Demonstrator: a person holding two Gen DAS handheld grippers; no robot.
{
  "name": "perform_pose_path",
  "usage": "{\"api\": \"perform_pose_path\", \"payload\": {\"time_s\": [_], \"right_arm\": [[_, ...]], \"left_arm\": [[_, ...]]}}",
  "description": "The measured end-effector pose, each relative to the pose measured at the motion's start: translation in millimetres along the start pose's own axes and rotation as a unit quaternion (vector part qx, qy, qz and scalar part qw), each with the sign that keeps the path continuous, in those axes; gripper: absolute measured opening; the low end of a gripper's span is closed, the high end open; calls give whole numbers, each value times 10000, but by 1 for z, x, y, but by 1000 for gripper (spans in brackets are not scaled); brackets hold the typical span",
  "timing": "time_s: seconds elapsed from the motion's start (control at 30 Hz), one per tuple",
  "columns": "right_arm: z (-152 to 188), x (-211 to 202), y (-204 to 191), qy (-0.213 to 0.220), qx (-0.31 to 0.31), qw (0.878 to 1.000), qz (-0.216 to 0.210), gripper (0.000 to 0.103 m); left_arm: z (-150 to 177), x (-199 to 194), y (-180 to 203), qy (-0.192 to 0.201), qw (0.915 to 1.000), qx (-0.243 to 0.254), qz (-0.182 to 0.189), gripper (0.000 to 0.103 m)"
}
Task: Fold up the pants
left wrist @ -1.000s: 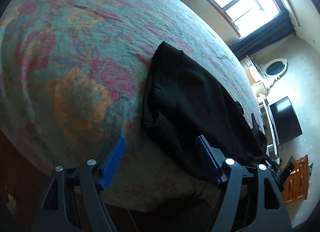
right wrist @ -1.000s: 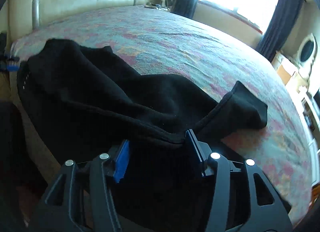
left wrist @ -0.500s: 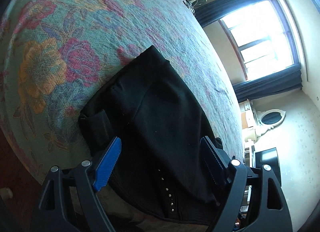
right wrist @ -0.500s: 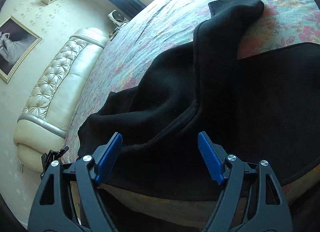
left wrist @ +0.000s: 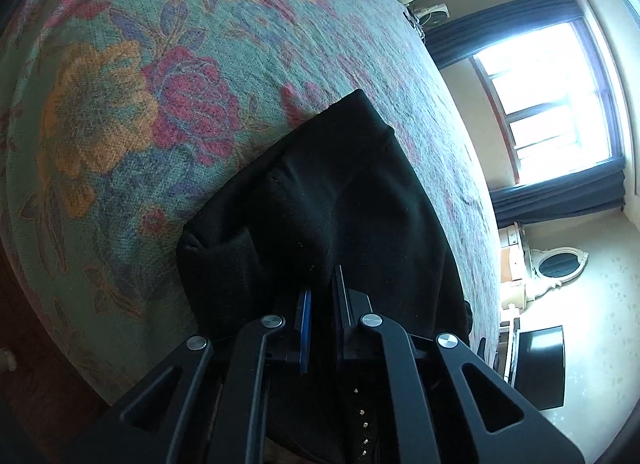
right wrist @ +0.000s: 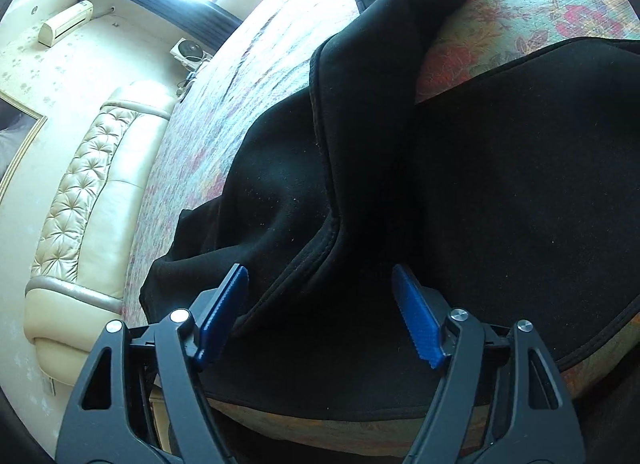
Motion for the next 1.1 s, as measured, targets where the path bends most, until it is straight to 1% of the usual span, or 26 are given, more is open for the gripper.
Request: {"api": "perform_pose_path", "payload": {"time_s": [0.03,0.1,0.13,0.23,0.27,0.4,0.53,0.67,0.7,0.73,0.8,0.87,0.9,0.97,1.03,1.07,1.1], "right_arm": [[-2,2,1,27,-10,10000,74,55],[-5,6,3,-40,35,10000,57,24],[-5,7,4,-87,78,9999,22,22],[-5,2,7,-44,220,9997,-125,18],[-5,-3,4,11,204,9996,-192,18],[-3,-27,-7,190,28,9987,-464,16],[6,-46,-3,149,62,9976,-671,16],[19,-51,12,29,44,9981,-613,16],[21,-52,15,13,57,9984,-562,5],[23,-52,20,15,38,9987,-503,1],[22,-51,24,10,55,9992,-395,1],[21,-46,32,-105,141,9994,-315,1],[21,-45,33,-155,222,9991,-319,4],[17,-50,31,-101,178,9994,-281,6],[7,-62,19,120,-71,9996,-261,25],[-1,-69,12,279,-202,9992,-206,44],[-10,-78,6,442,-342,9983,-148,52]], "left_arm": [[-1,-1,0,4,10000,-19,24,7],[-1,-1,-1,6,9999,-72,89,7],[-2,-2,-1,14,9999,-100,133,7],[-3,-9,-1,72,9995,-152,262,7],[-1,-22,-9,108,9994,-135,314,7],[-5,-41,1,216,9988,-8,450,7],[1,-60,-3,258,9984,59,505,7],[8,-63,-19,108,9991,8,400,7],[12,-61,-25,65,9992,-73,379,7],[14,-60,-31,26,9992,-153,361,7],[20,-58,-39,-40,9992,-224,315,7],[23,-53,-41,-124,9995,-121,246,7],[24,-52,-41,-135,9997,-60,210,7],[23,-53,-38,-108,9998,68,166,10],[22,-59,-34,-99,9995,298,64,11],[23,-65,-33,-73,9989,449,-81,11],[23,-71,-32,-39,9979,606,-217,12]]}}
Point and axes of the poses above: each gripper's, at about its wrist camera, not at the fingertips, and x roughly the way its jaws point, y to its right, z to its underside, the point moved 7 cm from there along x, roughly the way its jaws point, and after that the axes turned 13 degrees about x, right-handed, at the moved point
